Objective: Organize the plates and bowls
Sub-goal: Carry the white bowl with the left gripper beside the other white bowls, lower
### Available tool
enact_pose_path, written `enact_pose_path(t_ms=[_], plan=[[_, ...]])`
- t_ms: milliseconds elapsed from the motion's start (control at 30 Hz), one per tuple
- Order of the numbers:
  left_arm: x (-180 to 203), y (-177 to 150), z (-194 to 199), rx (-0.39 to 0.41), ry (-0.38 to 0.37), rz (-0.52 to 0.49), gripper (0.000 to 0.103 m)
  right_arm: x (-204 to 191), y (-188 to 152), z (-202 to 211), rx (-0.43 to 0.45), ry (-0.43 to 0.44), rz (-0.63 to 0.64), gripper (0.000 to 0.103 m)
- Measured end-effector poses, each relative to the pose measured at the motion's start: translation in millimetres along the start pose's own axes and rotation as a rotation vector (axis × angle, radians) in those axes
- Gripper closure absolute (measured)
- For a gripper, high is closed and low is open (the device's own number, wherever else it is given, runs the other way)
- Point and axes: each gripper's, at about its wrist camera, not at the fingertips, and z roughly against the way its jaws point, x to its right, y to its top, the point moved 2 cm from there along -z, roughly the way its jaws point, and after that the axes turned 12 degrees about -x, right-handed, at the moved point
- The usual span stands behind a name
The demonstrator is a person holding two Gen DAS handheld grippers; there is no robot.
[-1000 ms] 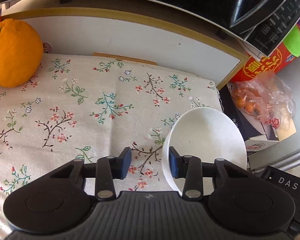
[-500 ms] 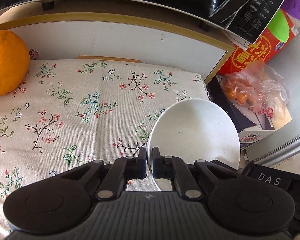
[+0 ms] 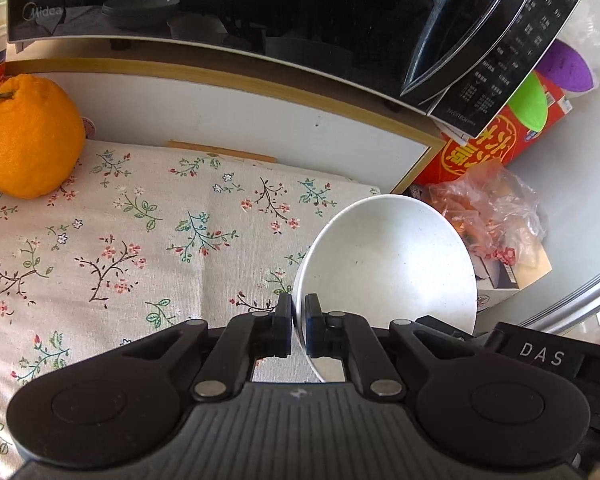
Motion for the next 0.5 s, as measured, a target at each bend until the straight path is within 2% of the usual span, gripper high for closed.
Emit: enact_pose_path(t_ms=[500], plan=[[5.1, -27.0, 70.3, 0.104, -0.045, 0.027, 0.098, -28.8, -32.4, 72.2, 0.078, 0.046, 0.137, 0.092]])
